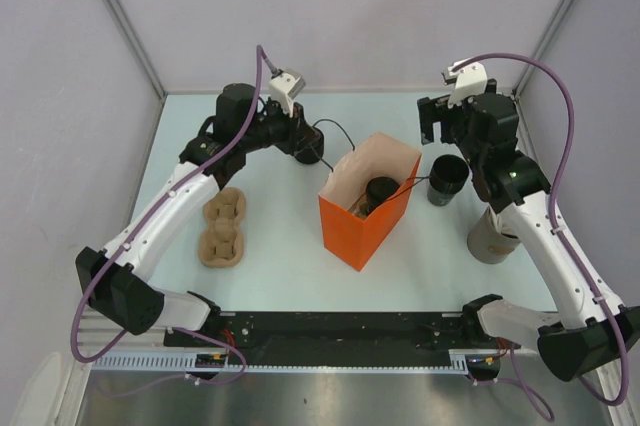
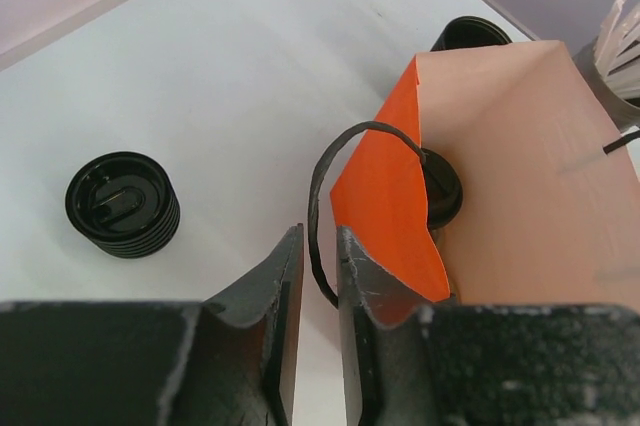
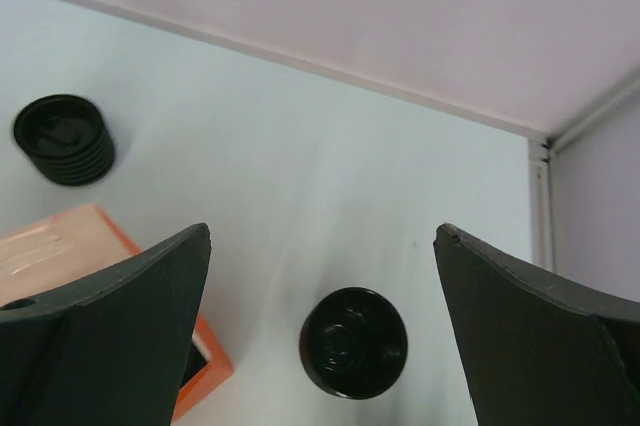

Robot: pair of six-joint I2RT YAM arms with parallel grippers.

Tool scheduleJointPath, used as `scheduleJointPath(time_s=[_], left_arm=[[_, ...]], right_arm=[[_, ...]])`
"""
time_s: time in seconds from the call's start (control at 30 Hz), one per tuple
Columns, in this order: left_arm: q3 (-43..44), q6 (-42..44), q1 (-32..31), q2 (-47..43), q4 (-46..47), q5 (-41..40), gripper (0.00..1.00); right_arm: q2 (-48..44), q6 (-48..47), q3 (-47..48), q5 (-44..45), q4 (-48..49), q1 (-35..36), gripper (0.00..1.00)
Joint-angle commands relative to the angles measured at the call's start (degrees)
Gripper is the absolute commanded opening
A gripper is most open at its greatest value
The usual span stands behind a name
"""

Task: Pack the takeout coffee

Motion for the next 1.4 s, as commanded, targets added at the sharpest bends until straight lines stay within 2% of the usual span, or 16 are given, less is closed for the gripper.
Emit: scheduleJointPath(time_s=[0.0, 0.07, 0.1, 0.27, 0.4, 0.5, 0.9, 1.0, 1.37], left_arm=[[1.06, 1.31, -0.82, -1.20, 1.71, 2.24, 0.24], [1.15, 1.49, -0.90, -1.29, 1.62, 2.15, 0.23], [1.24, 1.40, -0.90, -1.29, 1.62, 1.98, 0.19], [2.11, 1.49, -0.99, -0.76, 1.36, 1.80, 0.09], [3.61, 1.75, -1.08, 0.03, 0.57, 1.89, 0.01], [4.66, 2.28, -1.34, 0.64, -0.05, 1.63, 0.00], [8.71, 2.98, -3.10, 2.93, -1.81, -0.39, 0.00], [8.80, 2.98, -3.45, 3.10, -1.19, -0.92, 0.00], [11.70, 3.16, -4.24, 4.69, -1.37, -1.98, 0.00]], right_arm=[[-0.17, 1.99, 3.12, 10.51, 3.38, -2.26, 0.95], [-0.44, 1.74, 4.62, 10.43, 0.83, -5.25, 0.91], [-0.61, 0.78, 5.14, 8.60, -0.31, -6.48, 0.89], [2.01, -3.62, 11.82, -0.36, -17.34, -13.85, 0.87], [2.55, -8.45, 12.53, -4.86, -30.96, -16.86, 0.84], [1.85, -11.97, 11.48, -7.41, -36.68, -17.74, 0.80], [2.55, -16.89, 8.49, -13.12, -47.95, -19.06, 0.65], [2.64, -17.78, 7.09, -13.65, -48.92, -18.97, 0.61], [4.31, -17.25, 2.87, -9.26, -45.50, -18.88, 0.57]])
